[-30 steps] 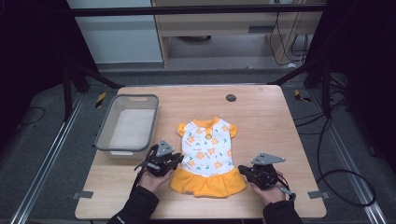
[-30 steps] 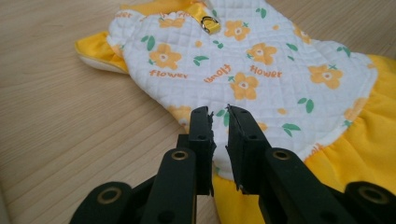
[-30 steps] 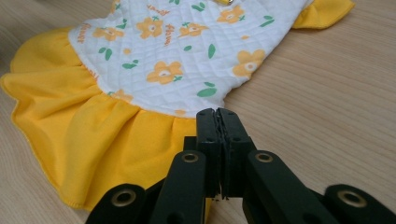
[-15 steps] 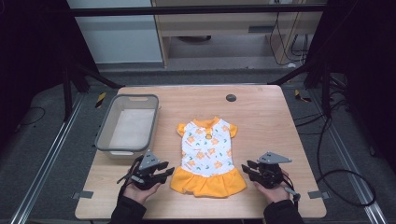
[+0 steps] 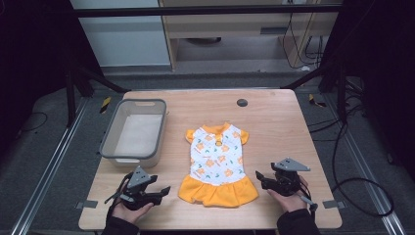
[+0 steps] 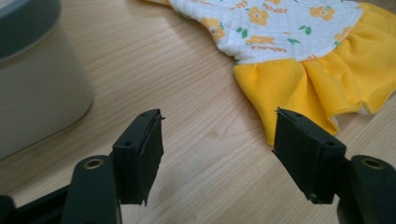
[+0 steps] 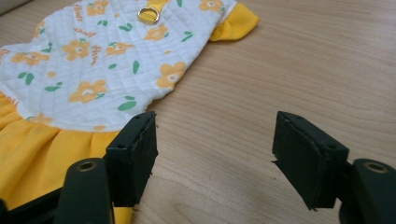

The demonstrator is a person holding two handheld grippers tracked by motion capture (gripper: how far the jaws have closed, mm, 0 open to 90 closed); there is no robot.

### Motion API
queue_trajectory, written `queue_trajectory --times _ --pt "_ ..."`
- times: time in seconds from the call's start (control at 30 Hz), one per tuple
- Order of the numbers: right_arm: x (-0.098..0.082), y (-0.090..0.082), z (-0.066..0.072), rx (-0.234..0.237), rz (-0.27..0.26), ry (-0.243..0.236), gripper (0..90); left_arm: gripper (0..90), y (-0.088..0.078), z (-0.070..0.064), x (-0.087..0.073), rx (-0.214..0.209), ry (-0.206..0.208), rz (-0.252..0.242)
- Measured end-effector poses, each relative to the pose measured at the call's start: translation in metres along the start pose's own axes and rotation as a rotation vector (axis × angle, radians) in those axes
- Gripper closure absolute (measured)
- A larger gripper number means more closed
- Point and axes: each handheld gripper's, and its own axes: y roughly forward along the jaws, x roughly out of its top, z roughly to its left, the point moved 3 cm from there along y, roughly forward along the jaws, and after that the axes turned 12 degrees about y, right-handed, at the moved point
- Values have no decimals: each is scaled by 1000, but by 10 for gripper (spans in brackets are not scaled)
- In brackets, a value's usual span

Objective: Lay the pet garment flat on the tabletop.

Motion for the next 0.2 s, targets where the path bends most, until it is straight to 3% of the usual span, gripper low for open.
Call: queue_trajectory --times 0.2 --pt "0 -1 -5 -18 -12 11 241 271 -4 10 -11 34 -12 21"
